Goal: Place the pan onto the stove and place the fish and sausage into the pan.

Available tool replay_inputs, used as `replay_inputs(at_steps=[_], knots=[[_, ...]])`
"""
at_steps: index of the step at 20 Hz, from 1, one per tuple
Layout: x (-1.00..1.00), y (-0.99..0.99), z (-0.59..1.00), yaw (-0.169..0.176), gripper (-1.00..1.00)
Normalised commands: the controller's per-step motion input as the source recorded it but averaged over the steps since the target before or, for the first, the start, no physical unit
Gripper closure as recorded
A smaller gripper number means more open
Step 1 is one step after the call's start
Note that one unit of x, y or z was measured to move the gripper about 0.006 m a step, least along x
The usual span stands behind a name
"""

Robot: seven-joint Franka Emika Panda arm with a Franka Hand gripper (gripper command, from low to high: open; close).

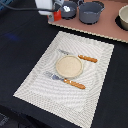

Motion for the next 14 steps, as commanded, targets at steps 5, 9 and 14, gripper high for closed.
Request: replay_inputs(at_steps=[5,9,14], knots=[[0.0,0.93,0.0,-0.033,1.0],[0.0,0.89,0.0,-0.027,1.0],[0.0,0.81,-0.07,-0.015,1.0]])
